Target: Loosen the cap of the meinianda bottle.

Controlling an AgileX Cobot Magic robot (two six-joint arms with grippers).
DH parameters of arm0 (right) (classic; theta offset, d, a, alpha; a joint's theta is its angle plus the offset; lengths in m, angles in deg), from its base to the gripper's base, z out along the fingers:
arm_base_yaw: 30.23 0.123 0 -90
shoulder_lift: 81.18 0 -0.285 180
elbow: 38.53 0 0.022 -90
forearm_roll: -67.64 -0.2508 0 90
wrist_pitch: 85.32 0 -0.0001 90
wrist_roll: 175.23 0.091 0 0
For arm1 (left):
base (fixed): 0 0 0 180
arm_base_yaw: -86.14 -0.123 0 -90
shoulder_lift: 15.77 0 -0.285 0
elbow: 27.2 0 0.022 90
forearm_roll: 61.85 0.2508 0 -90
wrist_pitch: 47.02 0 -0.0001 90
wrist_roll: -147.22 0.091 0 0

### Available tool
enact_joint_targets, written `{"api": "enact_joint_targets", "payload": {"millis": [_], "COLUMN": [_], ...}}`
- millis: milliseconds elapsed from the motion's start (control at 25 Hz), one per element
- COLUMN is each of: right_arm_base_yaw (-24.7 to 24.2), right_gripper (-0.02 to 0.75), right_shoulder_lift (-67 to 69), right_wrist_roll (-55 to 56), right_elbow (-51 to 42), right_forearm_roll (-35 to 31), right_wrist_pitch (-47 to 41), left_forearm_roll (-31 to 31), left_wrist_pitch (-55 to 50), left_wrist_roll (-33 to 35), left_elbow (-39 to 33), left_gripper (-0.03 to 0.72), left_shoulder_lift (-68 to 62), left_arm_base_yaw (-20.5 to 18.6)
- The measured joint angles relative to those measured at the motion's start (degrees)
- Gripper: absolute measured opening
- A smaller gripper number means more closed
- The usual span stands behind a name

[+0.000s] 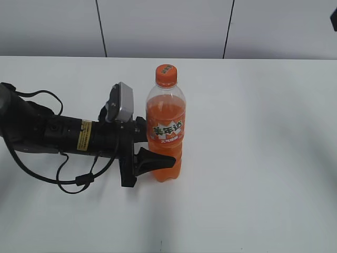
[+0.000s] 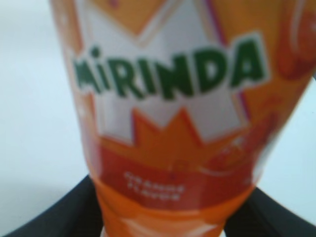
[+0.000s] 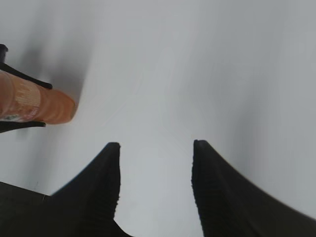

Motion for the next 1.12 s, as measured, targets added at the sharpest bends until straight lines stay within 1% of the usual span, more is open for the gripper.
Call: {"api": "enact_joint_targets", "payload": {"millis": [240,520,760,920,1120], "right_arm_base_yaw": [5.15,13.74,21.58,25.19,28.7], "right_gripper": [0.356,0.356,0.356,0.356,0.356], "right_shoulder_lift": [4.6,10.63,16.88,21.08,24.25], "right_wrist_roll": [0.52,0.89,0.94,0.94,0.89], "right_elbow": [6.48,10.21,16.92,20.35,20.82], "right_forearm_roll": [0.05,-0.06,-0.2,-0.28,0.09], "right_wrist_pitch": [0.06,0.0,0.0,0.05,0.01], "left_forearm_roll": [0.0,0.0,0.0,0.0,0.0], "left_wrist_pitch": [0.0,0.0,0.0,0.0,0.0], "left_wrist_roll": [0.0,0.0,0.0,0.0,0.0], "left_elbow": [0.0,0.0,0.0,0.0,0.0], "left_gripper": [0.412,0.412,0.412,0.412,0.412], "left_shoulder_lift": [0.0,0.0,0.0,0.0,0.0], "left_arm_base_yaw": [0.0,0.0,0.0,0.0,0.0]}}
